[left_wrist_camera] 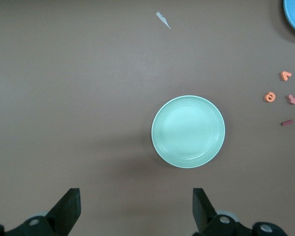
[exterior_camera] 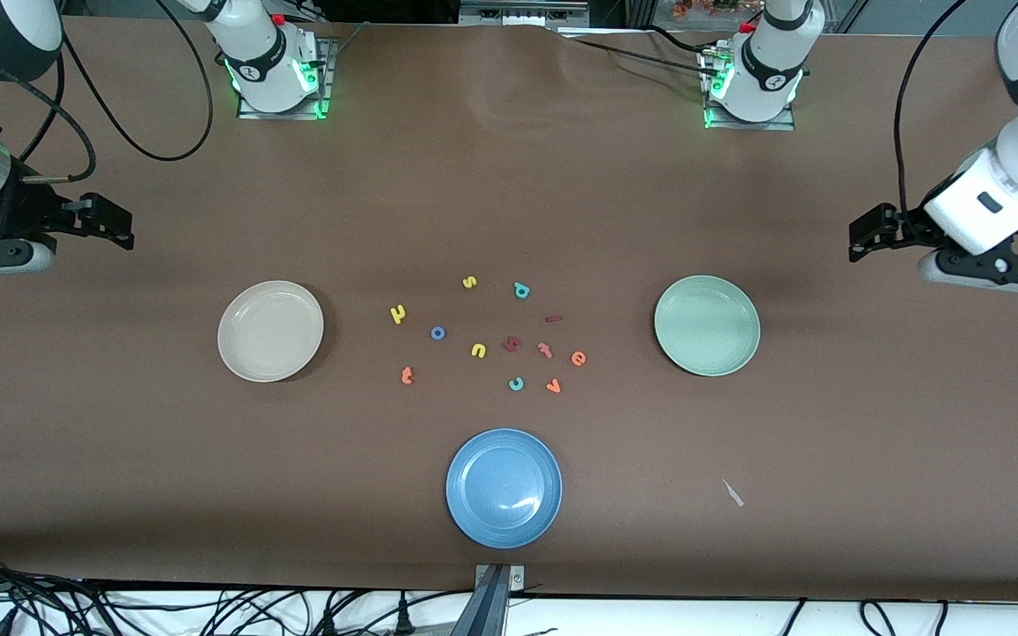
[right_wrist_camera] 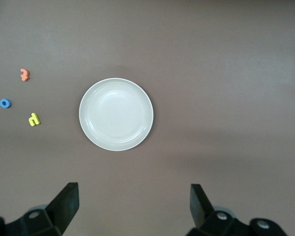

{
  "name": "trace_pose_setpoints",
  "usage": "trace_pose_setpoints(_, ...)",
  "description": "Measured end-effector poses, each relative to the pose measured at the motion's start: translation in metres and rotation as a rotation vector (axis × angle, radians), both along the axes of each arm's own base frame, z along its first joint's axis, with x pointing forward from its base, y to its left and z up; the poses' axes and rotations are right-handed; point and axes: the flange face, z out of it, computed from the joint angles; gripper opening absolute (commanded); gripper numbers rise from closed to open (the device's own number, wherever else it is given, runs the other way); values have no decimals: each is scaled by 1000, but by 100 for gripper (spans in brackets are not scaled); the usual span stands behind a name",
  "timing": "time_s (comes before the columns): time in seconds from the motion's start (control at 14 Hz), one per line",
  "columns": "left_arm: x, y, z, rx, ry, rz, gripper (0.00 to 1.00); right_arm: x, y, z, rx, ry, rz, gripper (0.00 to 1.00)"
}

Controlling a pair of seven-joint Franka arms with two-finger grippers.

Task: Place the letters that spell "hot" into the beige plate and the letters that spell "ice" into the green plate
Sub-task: 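Reach the right gripper to yellow h while the left gripper reaches maroon bar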

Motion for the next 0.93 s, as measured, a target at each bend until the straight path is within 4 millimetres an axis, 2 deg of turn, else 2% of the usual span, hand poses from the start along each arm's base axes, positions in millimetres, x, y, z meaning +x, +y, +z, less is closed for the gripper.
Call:
trace_pose_setpoints(0.21, 11, -19, -34, 2, 53, -35, 100, 3, 23, -12, 3, 21, 36, 100)
trace_pose_setpoints(0.57, 36, -63, -101, -24, 125, -87, 100, 10, 95, -60, -14, 96, 150, 100)
trace_pose_setpoints(0.79, 61, -86, -127, -35, 131, -112, 100, 9, 127, -76, -13, 112, 197, 100)
trace_pose_setpoints(0.93, 65, -109, -143, -35, 147, -147, 100, 8, 152, -85, -3, 104, 199, 100)
